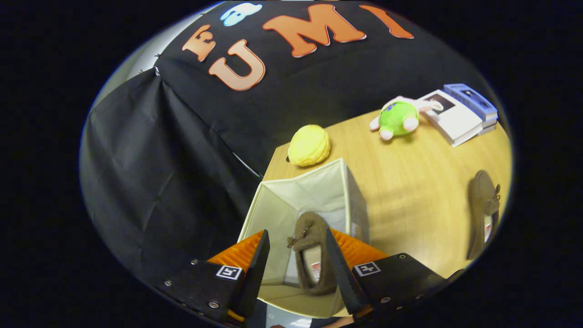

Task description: Open the storage box then place both shoes into the box .Put the left shoe in first, then the right shoe, with the right side of both shoes facing outward in a uniform manner.

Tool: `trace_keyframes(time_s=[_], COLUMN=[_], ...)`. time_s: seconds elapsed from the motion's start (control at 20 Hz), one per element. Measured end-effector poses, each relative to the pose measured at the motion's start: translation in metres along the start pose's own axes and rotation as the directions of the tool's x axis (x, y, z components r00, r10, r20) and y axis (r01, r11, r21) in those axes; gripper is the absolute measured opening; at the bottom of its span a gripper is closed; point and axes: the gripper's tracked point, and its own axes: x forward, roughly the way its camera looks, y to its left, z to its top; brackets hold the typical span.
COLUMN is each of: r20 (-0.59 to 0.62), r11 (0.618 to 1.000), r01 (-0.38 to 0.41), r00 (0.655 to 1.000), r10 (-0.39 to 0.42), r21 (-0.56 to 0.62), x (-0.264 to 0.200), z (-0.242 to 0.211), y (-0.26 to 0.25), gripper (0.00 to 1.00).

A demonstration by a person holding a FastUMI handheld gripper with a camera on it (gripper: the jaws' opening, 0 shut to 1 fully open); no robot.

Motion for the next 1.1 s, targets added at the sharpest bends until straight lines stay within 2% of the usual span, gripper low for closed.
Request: trace_keyframes(time_s=[0.2, 0.4, 0.5, 0.75, 0.95, 1.1], r20=[0.094, 0.179, 0.198, 0.221, 0.176, 0.129], r11=[0.996, 0.980, 0.973, 0.936, 0.924, 0.911], r01=[0.064, 0.159, 0.189, 0.316, 0.375, 0.410], r00=[0.994, 0.974, 0.967, 0.935, 0.917, 0.907], r10=[-0.058, -0.136, -0.160, -0.279, -0.357, -0.401], r21=[-0.060, -0.121, -0.135, -0.156, -0.079, -0.045], x=[-0.041, -0.073, -0.086, -0.109, -0.120, -0.121], z=[0.020, 0.043, 0.045, 0.022, 0.006, -0.010], y=[-0.043, -0.092, -0.115, -0.184, -0.242, -0.281], gripper=[0.89, 0.96, 0.96, 0.97, 0.96, 0.91])
